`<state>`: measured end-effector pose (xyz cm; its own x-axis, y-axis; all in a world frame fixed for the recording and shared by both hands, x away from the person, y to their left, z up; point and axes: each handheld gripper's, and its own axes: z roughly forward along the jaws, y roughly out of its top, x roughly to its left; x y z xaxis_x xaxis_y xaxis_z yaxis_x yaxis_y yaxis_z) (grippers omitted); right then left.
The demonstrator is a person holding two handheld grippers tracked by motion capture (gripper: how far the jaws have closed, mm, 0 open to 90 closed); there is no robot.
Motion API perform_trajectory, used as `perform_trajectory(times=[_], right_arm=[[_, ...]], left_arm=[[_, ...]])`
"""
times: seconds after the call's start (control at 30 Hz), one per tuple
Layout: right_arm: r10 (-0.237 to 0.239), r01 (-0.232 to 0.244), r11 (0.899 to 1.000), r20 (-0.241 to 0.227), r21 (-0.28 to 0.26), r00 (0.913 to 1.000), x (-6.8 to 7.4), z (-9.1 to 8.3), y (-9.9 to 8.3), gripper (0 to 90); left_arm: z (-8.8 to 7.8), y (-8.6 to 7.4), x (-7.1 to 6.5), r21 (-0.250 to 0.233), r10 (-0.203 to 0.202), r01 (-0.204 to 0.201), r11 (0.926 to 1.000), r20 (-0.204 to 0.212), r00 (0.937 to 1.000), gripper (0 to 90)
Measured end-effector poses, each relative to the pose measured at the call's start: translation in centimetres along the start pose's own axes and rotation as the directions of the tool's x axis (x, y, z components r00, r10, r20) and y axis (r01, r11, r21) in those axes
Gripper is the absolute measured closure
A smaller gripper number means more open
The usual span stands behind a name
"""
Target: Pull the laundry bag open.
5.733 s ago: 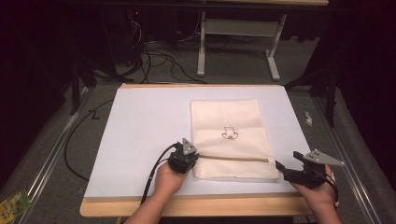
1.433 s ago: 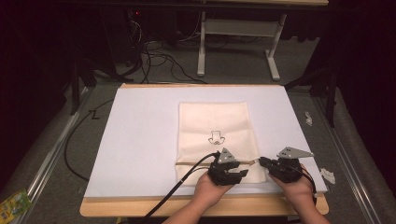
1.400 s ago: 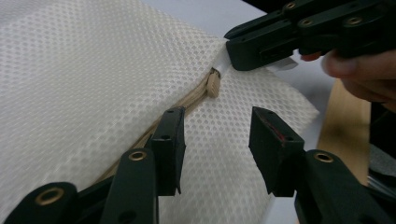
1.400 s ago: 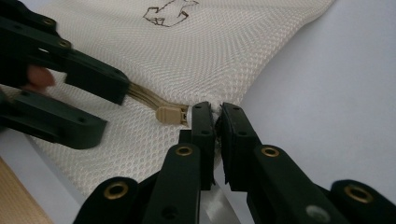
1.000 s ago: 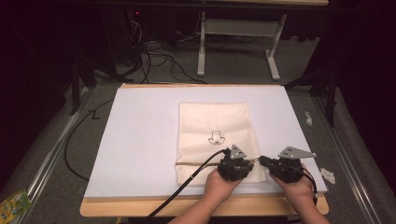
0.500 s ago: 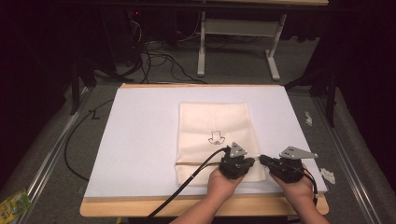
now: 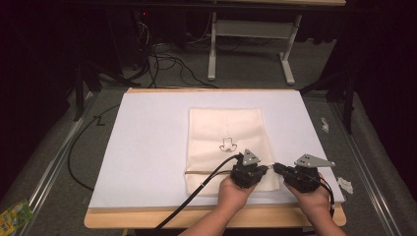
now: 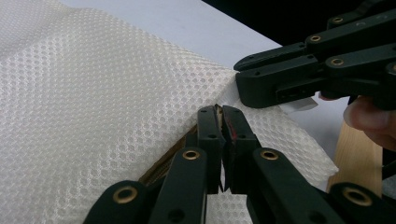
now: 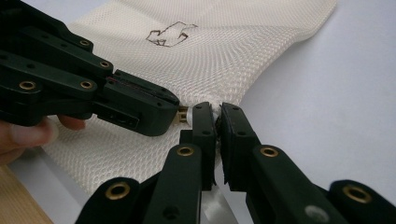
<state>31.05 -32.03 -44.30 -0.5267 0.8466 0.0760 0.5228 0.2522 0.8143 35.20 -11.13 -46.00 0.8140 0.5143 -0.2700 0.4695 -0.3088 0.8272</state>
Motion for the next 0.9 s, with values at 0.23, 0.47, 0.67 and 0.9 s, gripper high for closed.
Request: perform_trajectory(times=[0.23,0.47,0.67,0.9], right_arm=[[0.007,-0.007,1.0,-0.009,0.007,0.9999,0.2,0.0,0.0,86.6],[0.033,-0.033,0.999,-0.022,0.005,0.9992,0.3,0.1,-0.1,86.7],[0.001,-0.001,1.0,-0.008,-0.006,1.0,0.6,-0.2,0.0,86.7],[0.02,-0.02,1.0,-0.046,-0.007,0.9987,0.5,-0.3,0.3,86.8]], left_arm=[[-0.3,-0.3,0.6,0.008,-0.037,0.036,0.9993,0.044,0.9983,87.7],[-0.3,-0.4,0.6,0.028,-0.072,0.07,0.9971,0.068,0.9951,87.8],[-0.4,-0.5,1.2,0.01,-0.103,0.103,0.9946,0.1,0.9896,87.7],[-1.3,-0.8,1.3,-0.014,-0.092,0.094,0.9955,0.099,0.9909,87.9]])
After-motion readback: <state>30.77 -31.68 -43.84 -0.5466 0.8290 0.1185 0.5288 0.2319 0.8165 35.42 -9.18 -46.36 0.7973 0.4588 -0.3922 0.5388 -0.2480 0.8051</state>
